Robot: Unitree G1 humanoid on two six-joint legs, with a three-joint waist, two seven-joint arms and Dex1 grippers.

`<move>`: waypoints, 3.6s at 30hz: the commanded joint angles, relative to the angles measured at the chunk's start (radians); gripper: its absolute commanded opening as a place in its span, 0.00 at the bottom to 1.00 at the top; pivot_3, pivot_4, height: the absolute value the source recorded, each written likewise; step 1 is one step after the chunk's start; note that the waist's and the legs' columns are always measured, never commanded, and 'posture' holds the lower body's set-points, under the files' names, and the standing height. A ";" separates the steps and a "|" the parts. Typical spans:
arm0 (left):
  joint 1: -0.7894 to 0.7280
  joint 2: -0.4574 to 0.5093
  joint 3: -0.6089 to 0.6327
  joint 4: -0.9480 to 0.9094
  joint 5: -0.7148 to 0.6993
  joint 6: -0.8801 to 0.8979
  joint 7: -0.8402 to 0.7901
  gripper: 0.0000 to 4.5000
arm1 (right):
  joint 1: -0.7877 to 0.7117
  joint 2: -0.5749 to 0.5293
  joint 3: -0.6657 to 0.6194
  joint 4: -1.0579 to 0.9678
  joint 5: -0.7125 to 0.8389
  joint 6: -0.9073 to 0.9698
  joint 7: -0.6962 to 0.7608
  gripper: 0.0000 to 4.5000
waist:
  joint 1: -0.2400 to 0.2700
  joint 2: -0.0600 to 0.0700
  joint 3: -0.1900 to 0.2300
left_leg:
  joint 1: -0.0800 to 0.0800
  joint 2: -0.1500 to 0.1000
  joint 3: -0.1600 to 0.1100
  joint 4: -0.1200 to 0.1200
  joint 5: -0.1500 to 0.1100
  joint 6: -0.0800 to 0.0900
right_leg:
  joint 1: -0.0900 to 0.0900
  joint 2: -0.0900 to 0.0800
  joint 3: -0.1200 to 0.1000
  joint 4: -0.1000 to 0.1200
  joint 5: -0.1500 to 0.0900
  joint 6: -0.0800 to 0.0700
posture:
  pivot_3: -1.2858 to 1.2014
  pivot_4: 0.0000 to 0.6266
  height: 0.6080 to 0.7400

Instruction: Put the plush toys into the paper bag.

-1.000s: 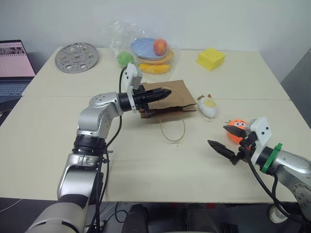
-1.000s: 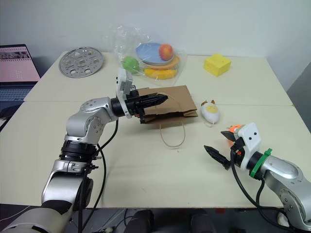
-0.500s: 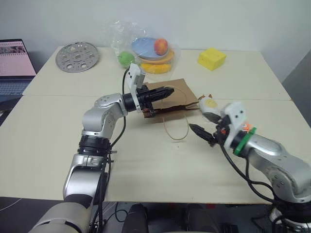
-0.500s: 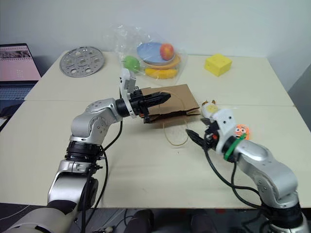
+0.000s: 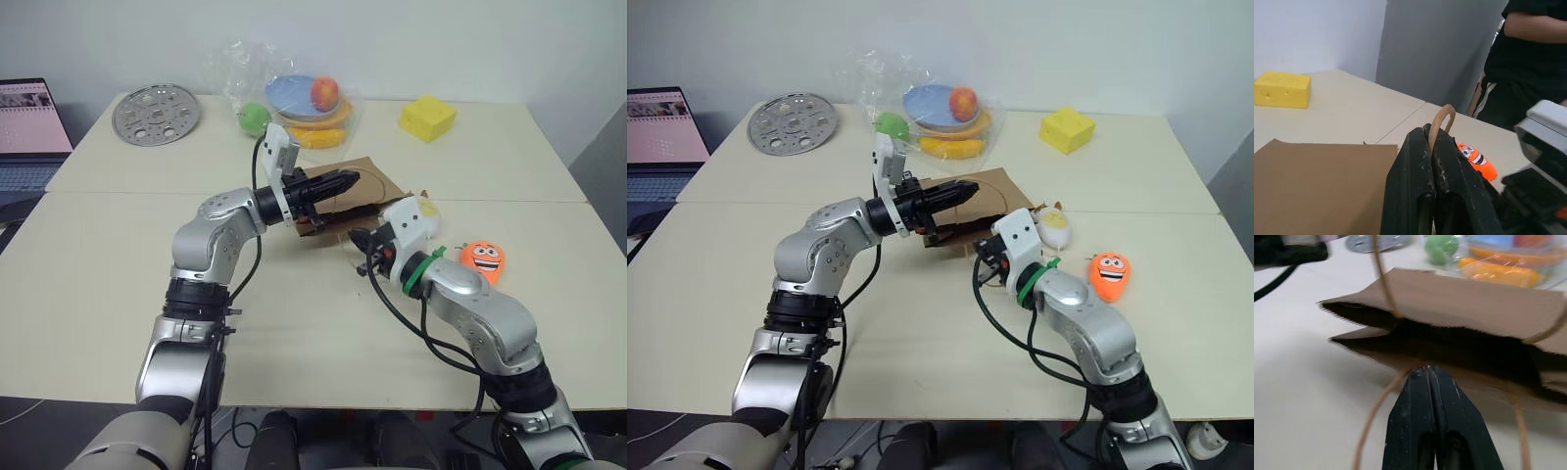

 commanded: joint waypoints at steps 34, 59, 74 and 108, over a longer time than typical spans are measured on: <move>-0.197 0.003 0.197 0.045 -0.232 0.148 0.171 0.00 | -0.007 0.187 -0.003 0.455 -0.267 -0.266 -0.031 0.01 | -0.013 0.000 0.000 | 0.000 0.000 0.000 -0.001 0.002 -0.004 | -0.001 0.000 -0.001 0.000 0.000 0.000 | 0.52 0.24 1.00; -0.238 -0.006 0.256 -0.006 -0.303 0.110 0.173 0.00 | -0.053 0.309 -0.125 0.464 -0.263 -0.146 -0.203 0.01 | -0.023 0.000 0.000 | 0.000 0.000 0.000 -0.002 0.003 -0.005 | -0.001 0.000 0.000 0.000 0.000 0.000 | 0.52 0.24 1.00; -0.233 -0.024 0.280 -0.032 -0.330 0.079 0.223 0.00 | -0.060 0.321 -0.125 0.487 -0.267 -0.138 -0.213 0.01 | -0.023 0.000 0.000 | -0.002 0.000 0.000 -0.003 0.003 -0.005 | -0.003 0.000 0.000 0.000 0.000 0.000 | 0.52 0.24 1.00; -0.084 0.020 0.106 0.033 -0.104 -0.069 0.110 0.00 | -0.050 0.033 -0.422 -0.430 0.194 0.426 0.115 0.99 | -0.012 0.000 0.000 | -0.016 0.000 -0.001 -0.001 0.003 -0.005 | -0.018 0.000 -0.002 0.005 0.000 0.000 | 0.52 0.24 1.00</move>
